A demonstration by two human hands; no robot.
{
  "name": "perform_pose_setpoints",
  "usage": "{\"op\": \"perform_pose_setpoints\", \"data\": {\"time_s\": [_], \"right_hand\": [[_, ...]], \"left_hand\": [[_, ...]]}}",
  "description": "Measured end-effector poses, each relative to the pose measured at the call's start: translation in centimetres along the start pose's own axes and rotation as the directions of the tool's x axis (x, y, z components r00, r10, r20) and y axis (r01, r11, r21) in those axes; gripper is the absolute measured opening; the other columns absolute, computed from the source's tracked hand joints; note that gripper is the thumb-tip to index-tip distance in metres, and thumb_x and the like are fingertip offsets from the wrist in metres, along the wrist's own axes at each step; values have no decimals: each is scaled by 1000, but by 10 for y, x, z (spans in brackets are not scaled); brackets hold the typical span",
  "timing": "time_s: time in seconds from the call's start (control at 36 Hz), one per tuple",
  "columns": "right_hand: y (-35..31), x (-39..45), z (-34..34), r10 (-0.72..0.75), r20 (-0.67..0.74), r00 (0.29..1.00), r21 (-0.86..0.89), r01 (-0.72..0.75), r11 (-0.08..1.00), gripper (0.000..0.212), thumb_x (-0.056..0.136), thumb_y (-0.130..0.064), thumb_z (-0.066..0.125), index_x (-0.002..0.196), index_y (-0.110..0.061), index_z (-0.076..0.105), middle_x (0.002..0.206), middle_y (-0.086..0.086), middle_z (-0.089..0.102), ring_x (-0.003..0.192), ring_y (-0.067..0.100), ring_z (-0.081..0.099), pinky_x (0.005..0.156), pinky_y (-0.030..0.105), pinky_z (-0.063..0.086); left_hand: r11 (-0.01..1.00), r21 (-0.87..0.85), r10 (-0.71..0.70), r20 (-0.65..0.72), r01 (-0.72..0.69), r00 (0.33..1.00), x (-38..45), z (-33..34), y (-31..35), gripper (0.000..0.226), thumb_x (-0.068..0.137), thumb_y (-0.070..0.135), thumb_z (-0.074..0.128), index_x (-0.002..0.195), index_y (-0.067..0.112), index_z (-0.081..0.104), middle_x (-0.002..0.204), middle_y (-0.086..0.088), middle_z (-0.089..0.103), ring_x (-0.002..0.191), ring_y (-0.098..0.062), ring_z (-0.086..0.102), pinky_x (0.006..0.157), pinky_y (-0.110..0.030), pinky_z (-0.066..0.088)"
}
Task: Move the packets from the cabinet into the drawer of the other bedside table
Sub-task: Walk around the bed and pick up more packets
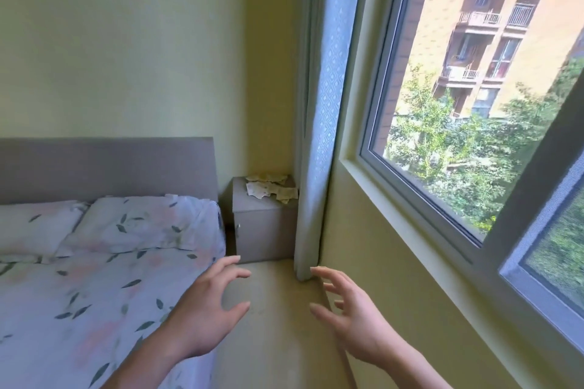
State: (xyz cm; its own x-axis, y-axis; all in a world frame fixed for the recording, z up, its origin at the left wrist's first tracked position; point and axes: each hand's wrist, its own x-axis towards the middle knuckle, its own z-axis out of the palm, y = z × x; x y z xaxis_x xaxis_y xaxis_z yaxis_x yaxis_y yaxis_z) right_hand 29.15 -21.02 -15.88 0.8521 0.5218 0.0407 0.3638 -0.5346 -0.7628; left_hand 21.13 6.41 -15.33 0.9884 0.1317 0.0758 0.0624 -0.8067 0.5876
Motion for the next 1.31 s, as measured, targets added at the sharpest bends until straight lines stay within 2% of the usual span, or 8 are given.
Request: {"op": "perform_pose_setpoints", "data": {"time_s": [0.22, 0.31, 0.39, 0.64, 0.81, 1.0, 1.17, 1.31], "right_hand": [[48, 142, -42, -51, 54, 997, 82, 47, 996, 54, 93, -26, 69, 142, -38, 49, 139, -25, 47, 119, -27, 41, 96, -6, 30], [60, 194, -52, -57, 87, 995, 81, 50, 995, 54, 93, -28, 69, 141, -40, 49, 140, -25, 47, 121, -17, 47, 94, -6, 31], [66, 246, -56, -66, 144, 987, 74, 56, 996, 55, 93, -29, 69, 142, -40, 47, 139, -27, 45, 126, -5, 48, 97, 0, 33], [69, 391, -34, -141, 266, 954, 48, 133, 990, 55, 93, -35, 67, 144, -40, 46, 141, -29, 43, 133, -6, 43, 116, 24, 36], [85, 487, -19, -104, 268, 958, 22, 102, 995, 57, 92, -35, 69, 144, -38, 47, 143, -24, 44, 133, -4, 44, 117, 25, 36], [113, 582, -15, -11, 215, 977, 15, 8, 1000, 57, 92, -37, 68, 145, -39, 46, 144, -24, 45, 132, -4, 45, 115, 24, 38], [143, 641, -14, 115, 201, 973, 66, -130, 989, 52, 94, -33, 68, 143, -36, 49, 139, -21, 48, 124, -1, 52, 93, 2, 36], [171, 705, -12, 153, 199, 968, 90, -173, 981, 52, 93, -32, 69, 141, -34, 50, 138, -18, 49, 124, 1, 54, 92, 5, 38]], "left_hand": [[995, -8, -95, -37, 95, 995, 121, 13, -6, 37, 90, 44, 68, 125, 45, 55, 144, 35, 29, 122, 4, 45, 97, -14, 31], [991, -1, -135, -78, 135, 988, 152, 14, -14, 38, 89, 45, 69, 125, 44, 55, 142, 36, 29, 127, 5, 42, 98, -13, 29], [981, -6, -193, -94, 193, 977, 178, 10, -25, 37, 90, 45, 69, 124, 46, 55, 143, 36, 29, 128, 4, 42, 101, -16, 29], [940, -47, -340, -119, 337, 933, 268, -1, -87, 38, 92, 43, 68, 126, 46, 53, 144, 35, 28, 128, 3, 42, 101, -21, 38], [934, -62, -357, -92, 353, 929, 356, -7, -141, 36, 92, 40, 68, 125, 44, 53, 143, 32, 30, 121, 6, 42, 99, -17, 29], [955, -19, -298, -22, 297, 954, 474, -23, -190, 37, 91, 41, 69, 124, 43, 54, 144, 34, 31, 133, 2, 42, 109, -23, 34], [971, -11, -237, 44, 237, 971, 575, -29, -196, 37, 92, 32, 70, 123, 40, 52, 139, 28, 35, 126, 6, 41, 103, -14, 27], [972, -12, -231, 85, 233, 969, 649, -9, -216, 40, 91, 33, 70, 129, 35, 56, 140, 26, 37, 125, 8, 39, 102, -11, 24]]}}
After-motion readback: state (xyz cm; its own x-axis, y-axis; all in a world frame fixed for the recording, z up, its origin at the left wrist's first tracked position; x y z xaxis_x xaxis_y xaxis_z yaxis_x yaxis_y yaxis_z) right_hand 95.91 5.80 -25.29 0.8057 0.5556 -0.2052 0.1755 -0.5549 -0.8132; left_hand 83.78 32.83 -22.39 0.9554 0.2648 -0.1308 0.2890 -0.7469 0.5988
